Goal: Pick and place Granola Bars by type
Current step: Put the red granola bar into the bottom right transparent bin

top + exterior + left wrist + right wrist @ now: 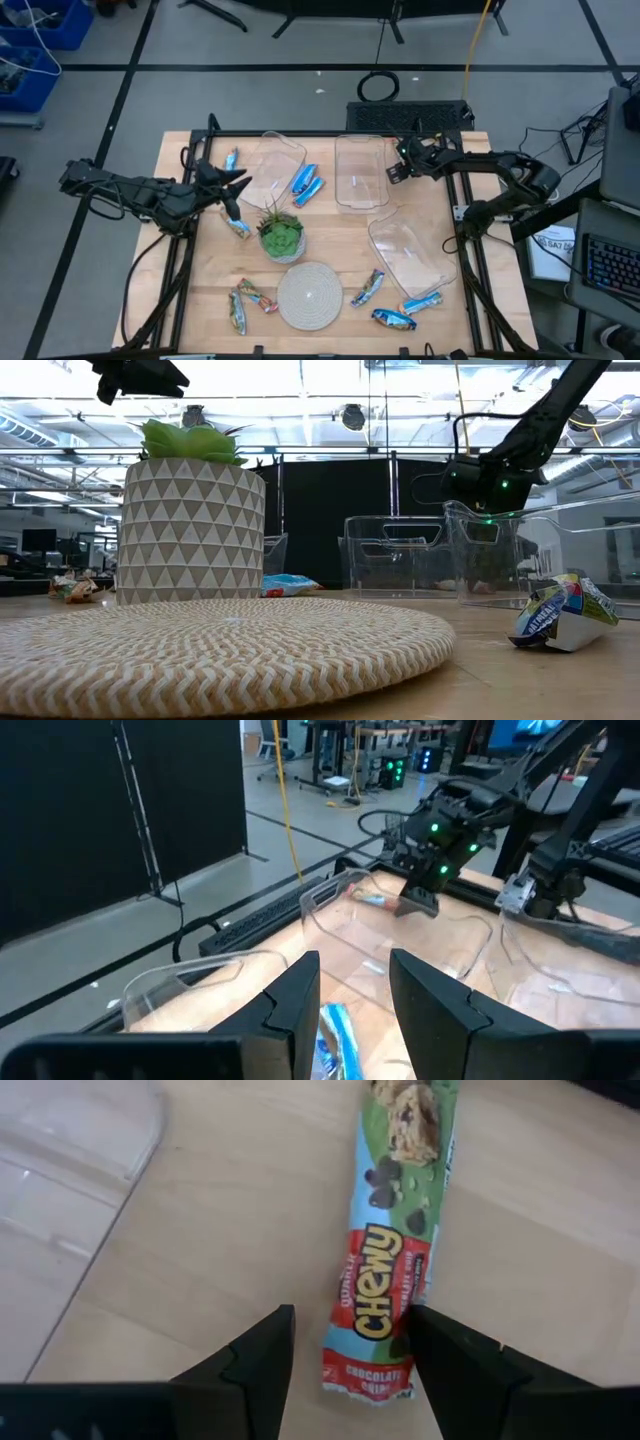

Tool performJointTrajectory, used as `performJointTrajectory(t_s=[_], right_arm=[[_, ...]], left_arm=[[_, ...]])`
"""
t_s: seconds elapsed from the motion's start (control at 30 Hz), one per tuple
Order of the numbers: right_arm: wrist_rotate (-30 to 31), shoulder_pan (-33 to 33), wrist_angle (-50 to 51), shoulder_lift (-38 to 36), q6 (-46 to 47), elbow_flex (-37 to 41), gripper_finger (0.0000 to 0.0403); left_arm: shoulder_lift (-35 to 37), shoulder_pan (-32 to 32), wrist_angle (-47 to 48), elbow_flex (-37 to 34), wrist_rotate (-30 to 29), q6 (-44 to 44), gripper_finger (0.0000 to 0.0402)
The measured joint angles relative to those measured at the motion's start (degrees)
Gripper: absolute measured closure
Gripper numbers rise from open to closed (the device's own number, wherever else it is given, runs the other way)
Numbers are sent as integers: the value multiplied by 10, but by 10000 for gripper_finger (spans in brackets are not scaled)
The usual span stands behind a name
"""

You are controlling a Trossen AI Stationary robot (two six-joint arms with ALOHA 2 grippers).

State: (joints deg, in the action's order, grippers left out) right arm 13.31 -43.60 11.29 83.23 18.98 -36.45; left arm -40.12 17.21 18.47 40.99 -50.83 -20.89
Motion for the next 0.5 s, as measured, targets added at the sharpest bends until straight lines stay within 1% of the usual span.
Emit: performJointTrajectory(t_s=[0.07,0.13,0.2,0.3,0.33,0.4,0.5], right_arm=[[2,-4,-4,-1,1,0,219],[-1,-12,1,-1,11,0,240],[-2,-18,21,-2,14,0,284],[-13,-22,46,-14,12,0,372],[-15,-23,56,-21,11,0,384],[-14,-22,79,-46,16,1,388],[-13,-21,109,-114,15,0,396]], left_arm=[[0,0,-17,0,0,13,275],[0,0,-35,0,0,29,275],[0,0,-49,0,0,43,275],[0,0,-65,0,0,62,275],[0,0,-69,0,-1,68,275],[0,0,-68,0,-1,73,275],[0,0,-68,0,0,73,275]])
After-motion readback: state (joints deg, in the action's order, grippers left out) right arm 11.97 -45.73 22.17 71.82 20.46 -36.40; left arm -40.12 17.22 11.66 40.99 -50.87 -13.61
